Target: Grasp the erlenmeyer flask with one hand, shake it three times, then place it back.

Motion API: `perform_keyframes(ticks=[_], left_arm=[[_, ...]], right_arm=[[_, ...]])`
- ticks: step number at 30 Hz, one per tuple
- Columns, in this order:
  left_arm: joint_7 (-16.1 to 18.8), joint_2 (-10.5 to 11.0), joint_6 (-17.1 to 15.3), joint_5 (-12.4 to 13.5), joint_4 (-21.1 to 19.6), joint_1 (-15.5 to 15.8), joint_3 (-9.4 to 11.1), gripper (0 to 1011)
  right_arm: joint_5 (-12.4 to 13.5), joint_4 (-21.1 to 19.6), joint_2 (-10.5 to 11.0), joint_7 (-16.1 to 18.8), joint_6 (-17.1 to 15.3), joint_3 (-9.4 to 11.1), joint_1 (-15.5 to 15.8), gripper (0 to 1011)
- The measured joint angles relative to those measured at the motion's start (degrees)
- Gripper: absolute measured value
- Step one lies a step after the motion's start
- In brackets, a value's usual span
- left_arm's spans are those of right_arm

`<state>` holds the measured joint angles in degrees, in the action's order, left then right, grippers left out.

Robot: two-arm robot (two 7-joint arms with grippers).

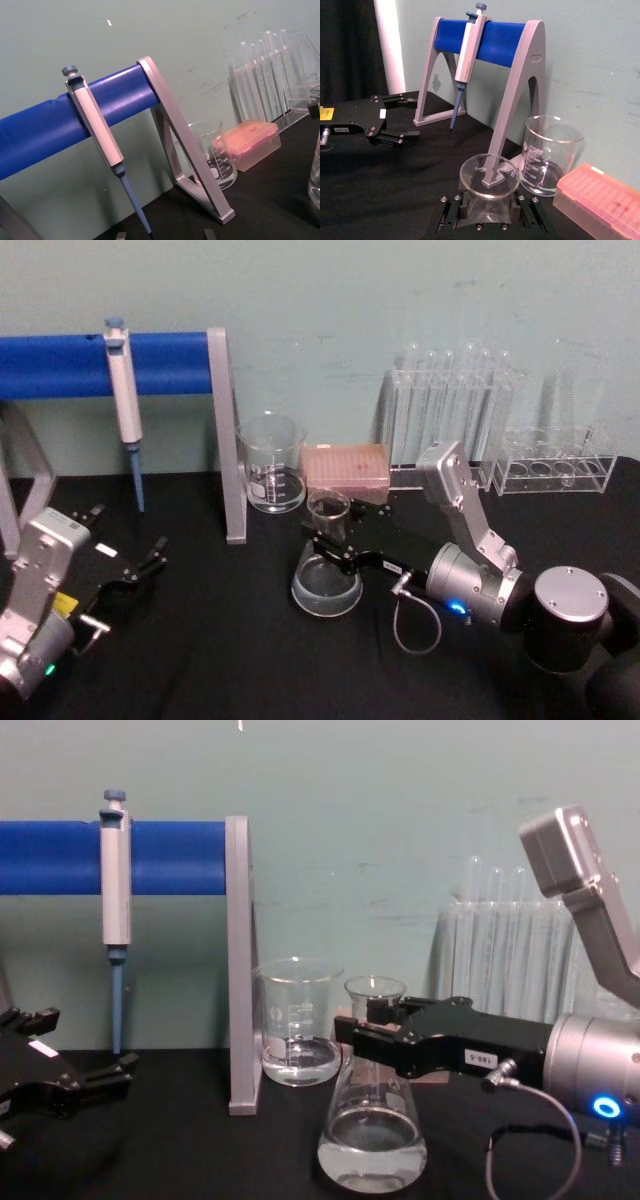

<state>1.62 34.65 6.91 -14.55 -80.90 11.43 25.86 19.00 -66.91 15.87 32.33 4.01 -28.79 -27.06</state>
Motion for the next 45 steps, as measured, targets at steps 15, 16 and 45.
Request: perform_keyframes(ticks=[15,16,45], left_arm=[[0.00,0.00,0.00,0.00,0.00,0.00,0.00,1001],[0.00,0.00,0.00,0.00,0.00,0.00,0.00,1001],[0.00,0.00,0.00,0.00,0.00,0.00,0.00,1001]], right_arm=[[0.92,1.79,-0.41,1.29,-0.43,-0.69,-0.66,451],[0.93,1.92,-0.44,1.34,-0.43,-0.74,-0.73,451],[1.65,3.91,-0.79,1.93,-1.57,-1.32,-1.85,451]])
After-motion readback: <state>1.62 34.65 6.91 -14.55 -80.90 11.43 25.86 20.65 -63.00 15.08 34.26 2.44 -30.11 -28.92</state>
